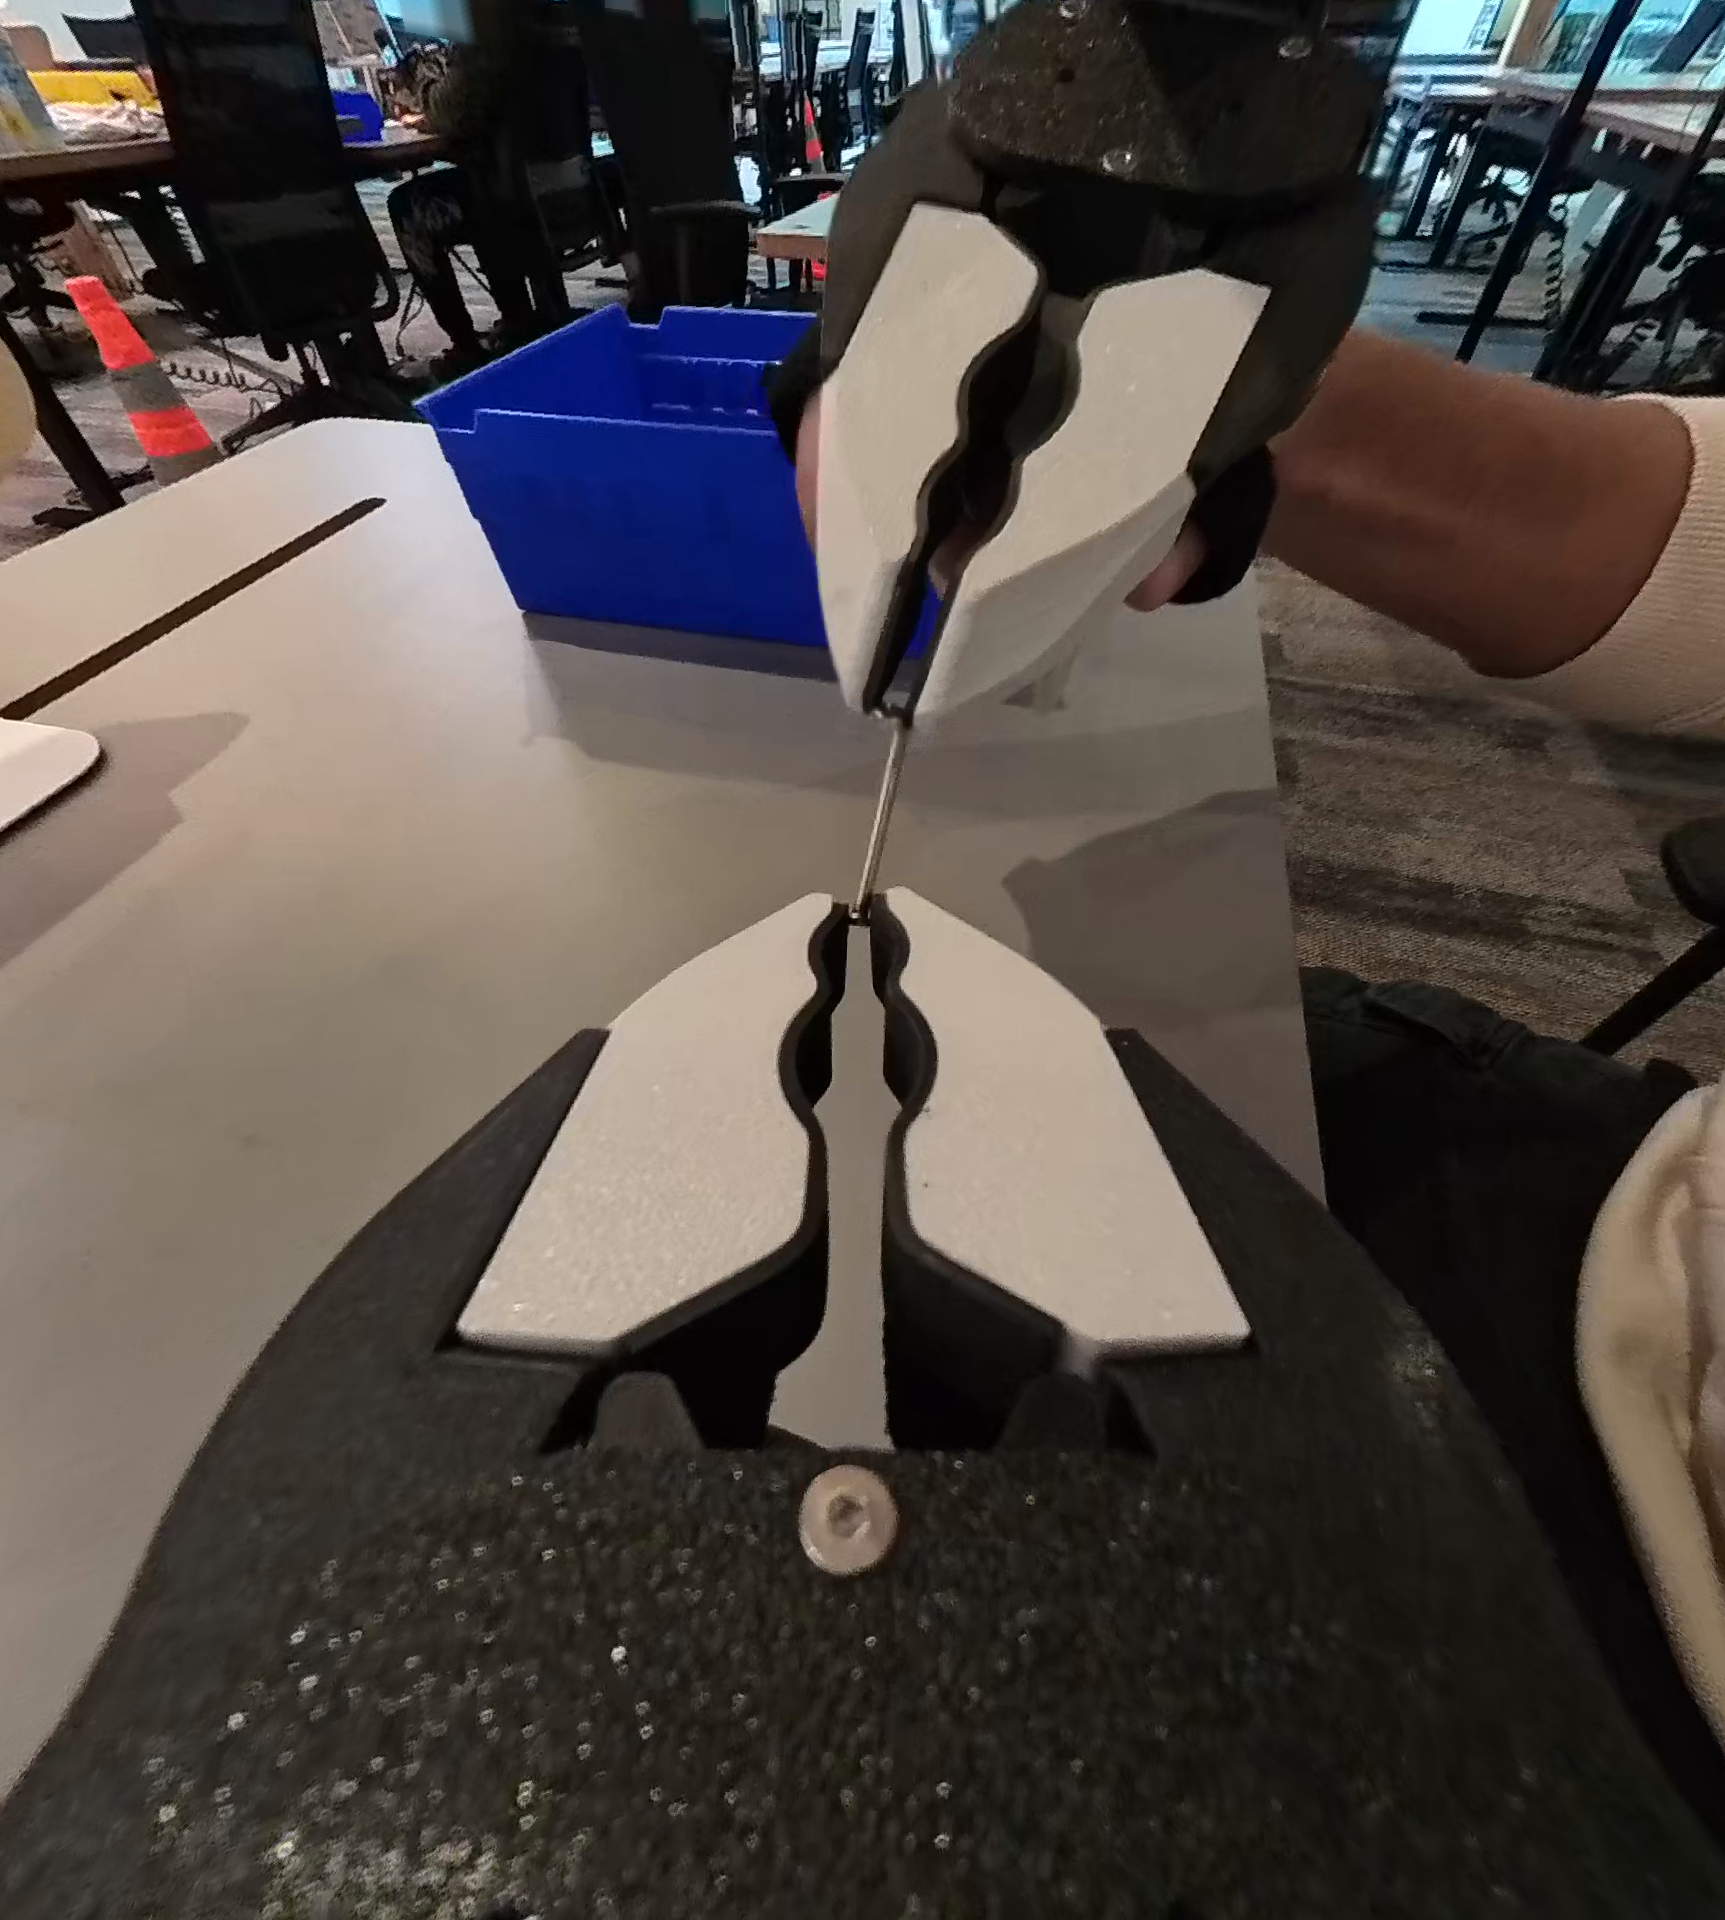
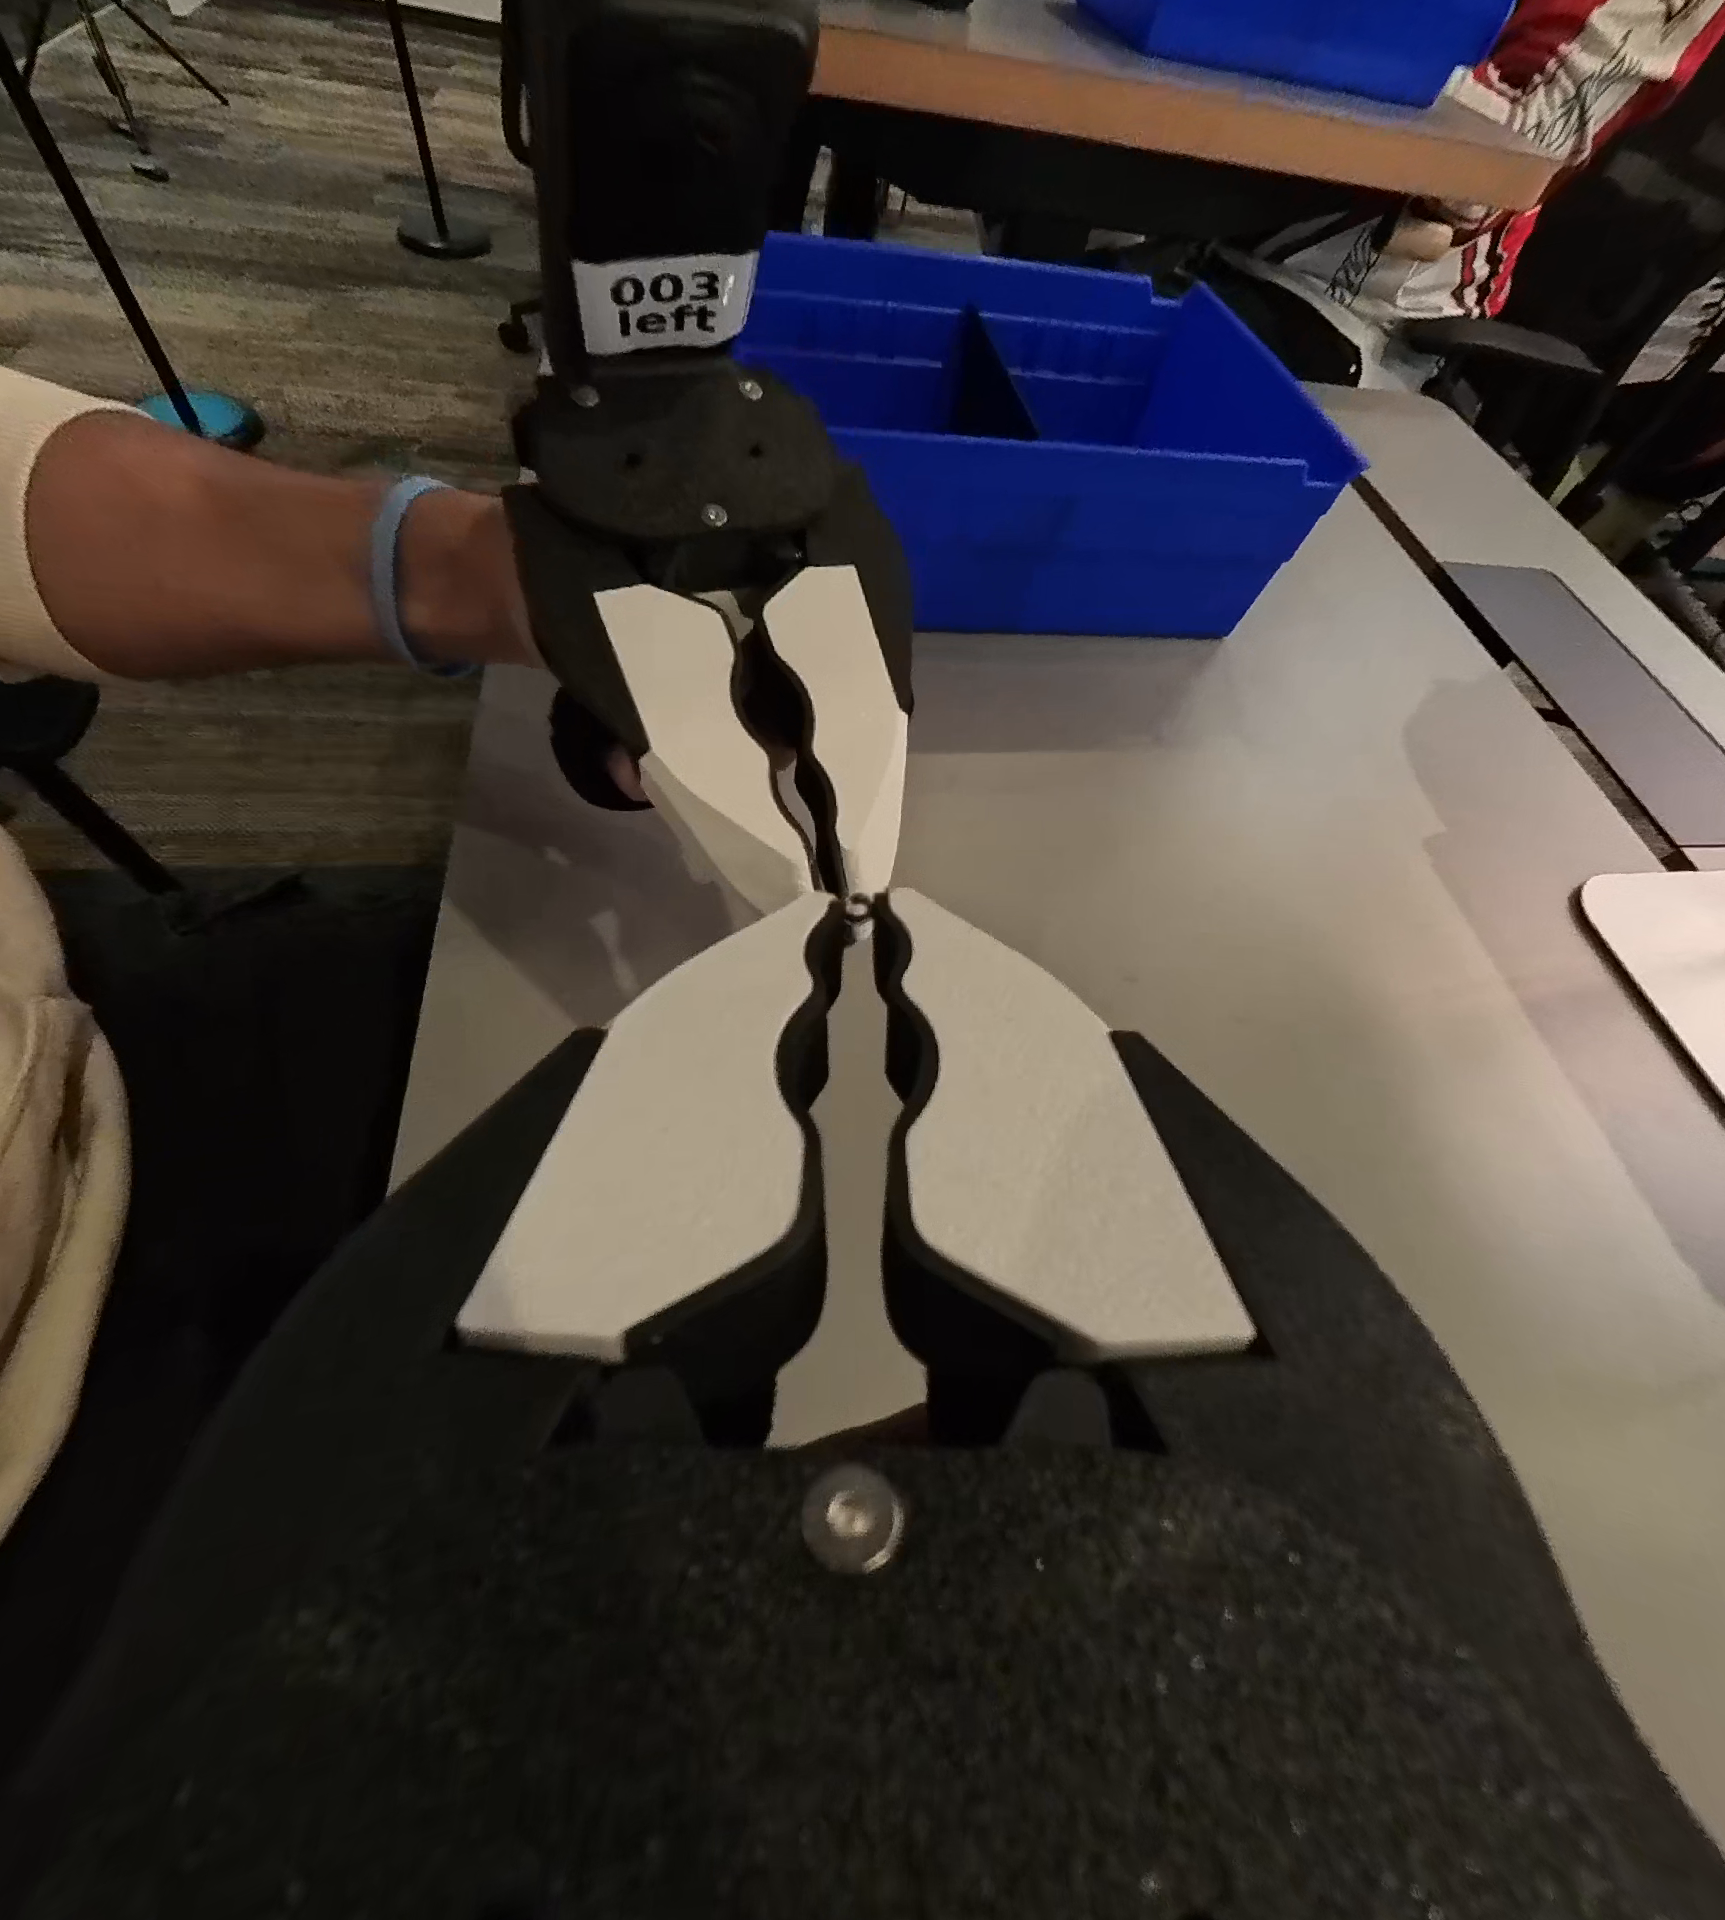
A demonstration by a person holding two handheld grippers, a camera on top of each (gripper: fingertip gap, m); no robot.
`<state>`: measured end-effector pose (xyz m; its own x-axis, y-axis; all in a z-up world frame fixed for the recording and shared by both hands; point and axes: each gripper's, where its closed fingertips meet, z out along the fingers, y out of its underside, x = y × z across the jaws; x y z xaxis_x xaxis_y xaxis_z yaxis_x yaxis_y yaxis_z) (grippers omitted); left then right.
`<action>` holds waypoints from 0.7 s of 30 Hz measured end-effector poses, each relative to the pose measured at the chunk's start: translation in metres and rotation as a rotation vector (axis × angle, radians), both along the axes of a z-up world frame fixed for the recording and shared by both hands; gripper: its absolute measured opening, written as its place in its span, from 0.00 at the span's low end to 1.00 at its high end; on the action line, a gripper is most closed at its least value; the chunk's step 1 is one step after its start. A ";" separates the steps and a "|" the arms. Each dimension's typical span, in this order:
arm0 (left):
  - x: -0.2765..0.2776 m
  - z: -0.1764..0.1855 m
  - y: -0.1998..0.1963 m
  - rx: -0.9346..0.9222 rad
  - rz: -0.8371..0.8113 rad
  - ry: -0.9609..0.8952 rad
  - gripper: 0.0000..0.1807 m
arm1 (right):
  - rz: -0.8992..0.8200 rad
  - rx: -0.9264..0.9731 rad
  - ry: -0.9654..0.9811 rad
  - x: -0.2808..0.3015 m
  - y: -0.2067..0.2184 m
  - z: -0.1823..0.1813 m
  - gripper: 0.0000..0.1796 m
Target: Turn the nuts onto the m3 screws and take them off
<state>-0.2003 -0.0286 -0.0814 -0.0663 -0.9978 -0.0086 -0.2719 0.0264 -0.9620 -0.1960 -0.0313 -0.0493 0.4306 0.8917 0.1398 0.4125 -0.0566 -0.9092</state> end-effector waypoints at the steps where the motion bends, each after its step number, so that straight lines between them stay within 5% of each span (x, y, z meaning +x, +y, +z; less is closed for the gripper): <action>1: 0.000 0.000 0.000 -0.006 -0.002 -0.002 0.02 | 0.002 0.000 0.007 0.001 -0.001 0.002 0.03; 21: -0.013 0.017 -0.026 -0.477 -0.406 -0.078 0.02 | 0.133 -0.003 0.119 -0.011 -0.018 0.022 0.03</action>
<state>-0.2131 -0.0545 -0.0646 -0.4574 -0.7887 0.4108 -0.2584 -0.3241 -0.9100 -0.2073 -0.0496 -0.0270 0.3225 0.9420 0.0925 0.3064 -0.0114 -0.9518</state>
